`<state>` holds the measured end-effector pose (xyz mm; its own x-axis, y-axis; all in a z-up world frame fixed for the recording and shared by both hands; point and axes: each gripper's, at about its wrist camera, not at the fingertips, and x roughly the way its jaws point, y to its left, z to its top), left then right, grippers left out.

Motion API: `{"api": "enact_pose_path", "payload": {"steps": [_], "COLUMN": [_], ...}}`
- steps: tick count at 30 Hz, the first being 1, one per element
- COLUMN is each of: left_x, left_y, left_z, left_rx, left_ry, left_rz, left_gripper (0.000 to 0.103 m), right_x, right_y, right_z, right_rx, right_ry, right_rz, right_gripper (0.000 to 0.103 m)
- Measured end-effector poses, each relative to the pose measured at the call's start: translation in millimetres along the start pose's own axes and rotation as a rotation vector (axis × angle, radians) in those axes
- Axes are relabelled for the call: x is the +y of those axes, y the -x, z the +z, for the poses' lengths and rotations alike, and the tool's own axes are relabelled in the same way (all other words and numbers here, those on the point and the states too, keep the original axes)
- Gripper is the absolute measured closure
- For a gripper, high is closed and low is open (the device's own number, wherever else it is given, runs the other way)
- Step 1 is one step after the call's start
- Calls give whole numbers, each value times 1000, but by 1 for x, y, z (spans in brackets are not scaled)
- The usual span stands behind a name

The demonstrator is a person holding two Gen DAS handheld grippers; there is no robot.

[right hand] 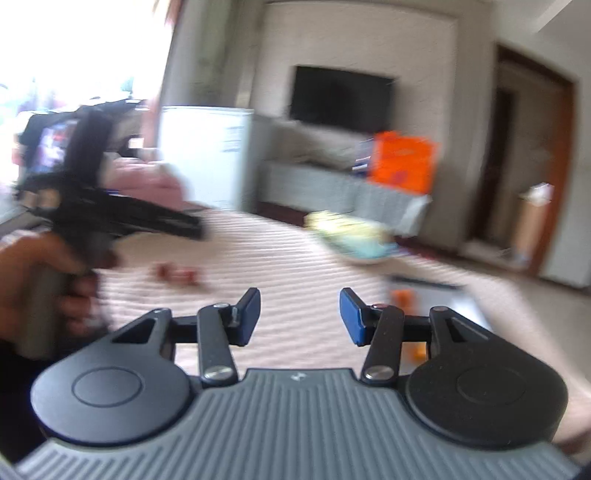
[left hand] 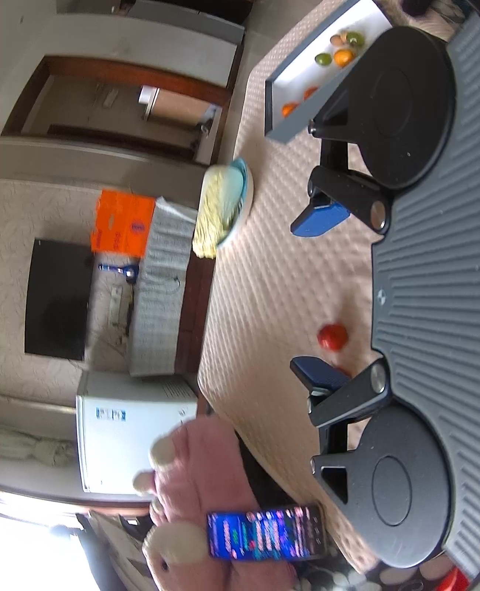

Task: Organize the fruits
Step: 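Move both open tools away from the box toward the two red apples, then grasp the stemmed red apple with the right tool while the left tool grasps the other red apple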

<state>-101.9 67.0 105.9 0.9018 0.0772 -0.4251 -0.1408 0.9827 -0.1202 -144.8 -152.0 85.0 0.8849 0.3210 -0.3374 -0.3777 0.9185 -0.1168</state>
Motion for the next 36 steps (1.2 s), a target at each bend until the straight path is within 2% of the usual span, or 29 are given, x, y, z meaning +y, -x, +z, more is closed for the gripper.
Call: {"api": "enact_pose_path", "payload": {"steps": [4, 8, 13, 15, 18, 19, 22, 27, 34, 36], "left_x": [23, 47, 70, 82, 101, 104, 109, 109, 102, 98], "left_y": [-1, -6, -11, -12, -18, -22, -39, -60, -82, -89], "left_z": [-5, -2, 10, 11, 9, 8, 5, -4, -17, -19], "left_rx": [30, 44, 27, 28, 48, 51, 81, 111, 146, 160], "left_ry": [11, 49, 60, 68, 156, 158, 150, 111, 63, 41], "left_rz": [59, 100, 132, 142, 105, 123, 150, 182, 157, 151], "left_gripper": [27, 27, 27, 27, 27, 27, 28, 28, 29, 34], "right_x": [28, 50, 60, 58, 57, 58, 54, 59, 71, 79], "right_y": [-26, -61, -115, -139, -167, -171, -182, -206, -226, -231], "right_z": [15, 34, 50, 53, 50, 43, 25, 13, 7, 3], "right_rx": [10, 30, 65, 73, 68, 67, 99, 159, 187, 192], "right_ry": [70, 83, 71, 44, 42, 30, -20, -15, -8, 15], "right_rz": [121, 290, 365, 379, 364, 358, 354, 336, 332, 334], "right_gripper": [53, 53, 53, 53, 53, 53, 53, 54, 54, 54]}}
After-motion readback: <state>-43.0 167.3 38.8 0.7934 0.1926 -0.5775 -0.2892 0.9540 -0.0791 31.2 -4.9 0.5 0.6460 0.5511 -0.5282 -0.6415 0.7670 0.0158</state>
